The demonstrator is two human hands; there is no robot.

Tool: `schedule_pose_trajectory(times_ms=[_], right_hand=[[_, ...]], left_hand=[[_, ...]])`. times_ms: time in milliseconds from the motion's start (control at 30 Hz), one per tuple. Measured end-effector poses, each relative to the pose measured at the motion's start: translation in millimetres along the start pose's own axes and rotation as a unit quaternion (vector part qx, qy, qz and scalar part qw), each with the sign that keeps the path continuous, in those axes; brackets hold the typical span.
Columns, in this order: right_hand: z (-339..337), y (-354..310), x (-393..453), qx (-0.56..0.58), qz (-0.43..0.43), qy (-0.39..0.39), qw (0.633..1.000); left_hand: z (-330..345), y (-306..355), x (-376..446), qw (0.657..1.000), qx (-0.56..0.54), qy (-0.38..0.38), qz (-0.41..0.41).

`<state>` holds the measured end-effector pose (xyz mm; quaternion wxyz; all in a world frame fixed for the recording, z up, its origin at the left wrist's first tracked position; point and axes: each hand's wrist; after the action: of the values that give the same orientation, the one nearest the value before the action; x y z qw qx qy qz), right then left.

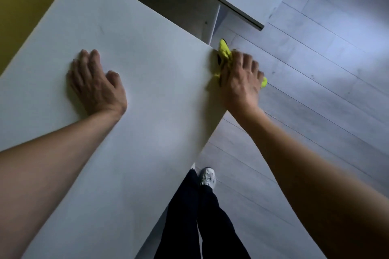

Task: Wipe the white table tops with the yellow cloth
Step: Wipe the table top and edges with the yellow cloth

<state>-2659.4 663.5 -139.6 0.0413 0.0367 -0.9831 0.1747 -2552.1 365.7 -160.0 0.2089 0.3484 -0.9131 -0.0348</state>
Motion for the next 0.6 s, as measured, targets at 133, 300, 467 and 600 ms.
schedule_pose_trajectory(times_ms=[133, 300, 467, 600], right_hand=[[-2, 15, -15, 0.041, 0.068, 0.019, 0.997], [7, 8, -12, 0.08, 0.126, 0.035, 0.988], [8, -5, -15, 0.096, 0.234, 0.042, 0.967], [11, -32, -42, 0.109, 0.326, 0.041, 0.938]], left_hand=[[-12, -6, -16, 0.991, -0.049, -0.034, 0.123], [-63, -25, -117, 0.951, -0.075, -0.1, 0.284], [-72, -32, -145, 0.958, -0.072, -0.1, 0.259], [-71, -31, -147, 0.962, -0.065, -0.095, 0.249]])
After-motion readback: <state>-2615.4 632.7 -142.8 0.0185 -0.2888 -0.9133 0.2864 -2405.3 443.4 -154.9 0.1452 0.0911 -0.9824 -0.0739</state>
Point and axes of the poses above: each hand's wrist, its own x-axis towards the middle knuckle, its own z-axis out of the palm, y = z × x, and after that the axes turned 11 degrees about y, right-handed
